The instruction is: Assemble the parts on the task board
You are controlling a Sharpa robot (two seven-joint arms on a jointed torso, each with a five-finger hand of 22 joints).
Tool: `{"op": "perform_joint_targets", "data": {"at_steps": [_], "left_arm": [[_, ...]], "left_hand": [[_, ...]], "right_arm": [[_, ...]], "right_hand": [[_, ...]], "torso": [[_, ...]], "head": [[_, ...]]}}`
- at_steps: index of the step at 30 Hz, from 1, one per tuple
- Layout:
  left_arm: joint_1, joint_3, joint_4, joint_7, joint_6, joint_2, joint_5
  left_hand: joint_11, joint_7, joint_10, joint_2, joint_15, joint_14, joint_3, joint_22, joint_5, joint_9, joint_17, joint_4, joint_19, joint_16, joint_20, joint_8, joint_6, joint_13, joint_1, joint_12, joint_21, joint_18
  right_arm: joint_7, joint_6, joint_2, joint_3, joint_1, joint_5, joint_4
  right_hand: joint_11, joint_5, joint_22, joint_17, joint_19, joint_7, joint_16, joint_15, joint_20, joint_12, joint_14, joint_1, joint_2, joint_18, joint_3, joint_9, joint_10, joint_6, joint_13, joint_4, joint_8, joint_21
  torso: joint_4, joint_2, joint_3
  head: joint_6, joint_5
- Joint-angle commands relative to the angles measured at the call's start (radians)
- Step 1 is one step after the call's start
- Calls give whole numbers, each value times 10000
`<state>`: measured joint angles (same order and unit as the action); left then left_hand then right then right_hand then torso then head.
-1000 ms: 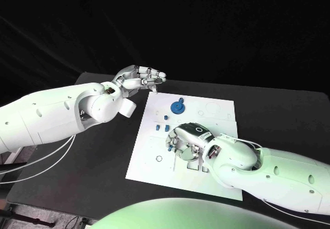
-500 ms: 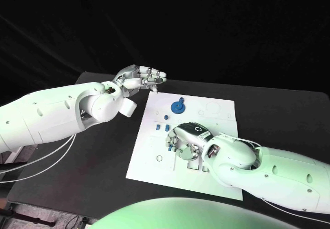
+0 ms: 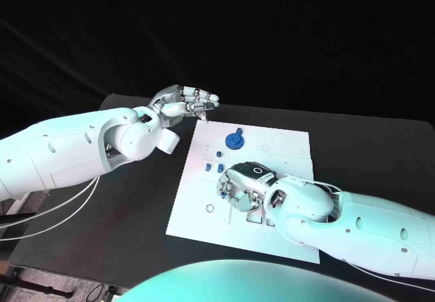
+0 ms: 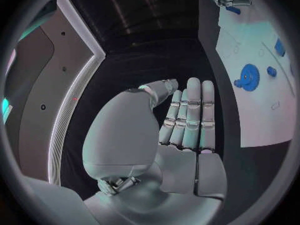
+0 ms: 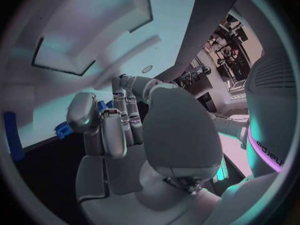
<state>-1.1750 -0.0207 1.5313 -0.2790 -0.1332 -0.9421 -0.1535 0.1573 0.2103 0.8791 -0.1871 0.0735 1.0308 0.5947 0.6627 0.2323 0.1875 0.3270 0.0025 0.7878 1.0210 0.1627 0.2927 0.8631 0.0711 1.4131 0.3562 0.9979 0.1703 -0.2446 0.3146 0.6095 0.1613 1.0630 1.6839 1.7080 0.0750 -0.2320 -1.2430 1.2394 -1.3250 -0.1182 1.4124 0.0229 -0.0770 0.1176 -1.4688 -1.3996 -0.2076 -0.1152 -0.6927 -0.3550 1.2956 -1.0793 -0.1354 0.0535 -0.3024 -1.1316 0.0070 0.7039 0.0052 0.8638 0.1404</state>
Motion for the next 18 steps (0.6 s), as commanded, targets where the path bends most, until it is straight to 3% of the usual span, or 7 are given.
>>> {"op": "perform_joint_targets", "data": {"at_steps": [1, 6, 9, 10, 18], "left_arm": [[-11, -6, 14, -31, 150, 7, -22], [-11, -6, 5, -24, 153, 2, -22], [-11, -6, -6, -19, 153, 0, -22], [-11, -6, -10, -18, 152, -1, -22], [-10, -4, -34, -6, 159, -23, -22]], "left_hand": [[2, 73, -43, 69, -9, -74, 11, -10, 25, -5, -15, -48, -62, -46, 27, 39, 6, -12, -70, 40, -40, 133], [2, 73, -43, 69, -9, -74, 11, -10, 25, -5, -15, -48, -62, -46, 27, 39, 6, -12, -70, 40, -40, 133], [5, 74, -63, 68, -7, -76, 6, -11, 25, -5, -19, -56, -65, -49, 30, 42, 3, -14, -74, 41, -40, 134], [5, 74, -63, 68, -7, -76, 6, -11, 25, -5, -19, -56, -65, -49, 30, 42, 3, -14, -74, 41, -40, 134], [5, 74, -63, 68, -7, -76, 6, -11, 25, -5, -19, -56, -65, -49, 30, 42, 3, -14, -74, 41, -40, 134]], "right_arm": [[-143, -648, 30, 82, -81, 100, -62], [-146, -296, 81, 84, -81, 3, -70], [-153, 8, 109, 85, -81, -58, -70], [-156, 128, 126, 85, -81, -74, -61], [-192, 750, 573, 74, -13, -144, 396]], "right_hand": [[-254, -21, 7, -17, 69, -55, 24, 44, 11, -49, -468, 136, 79, 75, 14, -28, 290, 39, -16, -76, -64, 50], [-163, 12, 64, 32, 134, -144, 82, -43, -54, -235, -474, 415, -15, 65, 253, -79, -18, 300, -4, -119, 18, 169], [20, 9, 169, 60, 217, -268, 133, -201, -183, -507, -467, 726, -203, 46, 526, -36, -576, 765, 93, -56, 268, 350], [79, 11, 251, 23, 276, -293, 129, -277, -238, -558, -451, 896, -380, 25, 677, 14, -915, 1062, 170, 1, 435, 476], [180, 17, 391, -118, 324, -302, 116, -342, -352, -449, -393, 957, -693, -22, 1076, 46, -1530, 1504, 306, -30, 674, 705]], "torso": [[-1, -3, 0], [-8, -4, 9], [-8, -2, 11], [-10, -2, 14], [-8, -9, 17]], "head": [[4, 0], [-7, 6], [-15, 7], [-18, 7], [-38, 11]]}}
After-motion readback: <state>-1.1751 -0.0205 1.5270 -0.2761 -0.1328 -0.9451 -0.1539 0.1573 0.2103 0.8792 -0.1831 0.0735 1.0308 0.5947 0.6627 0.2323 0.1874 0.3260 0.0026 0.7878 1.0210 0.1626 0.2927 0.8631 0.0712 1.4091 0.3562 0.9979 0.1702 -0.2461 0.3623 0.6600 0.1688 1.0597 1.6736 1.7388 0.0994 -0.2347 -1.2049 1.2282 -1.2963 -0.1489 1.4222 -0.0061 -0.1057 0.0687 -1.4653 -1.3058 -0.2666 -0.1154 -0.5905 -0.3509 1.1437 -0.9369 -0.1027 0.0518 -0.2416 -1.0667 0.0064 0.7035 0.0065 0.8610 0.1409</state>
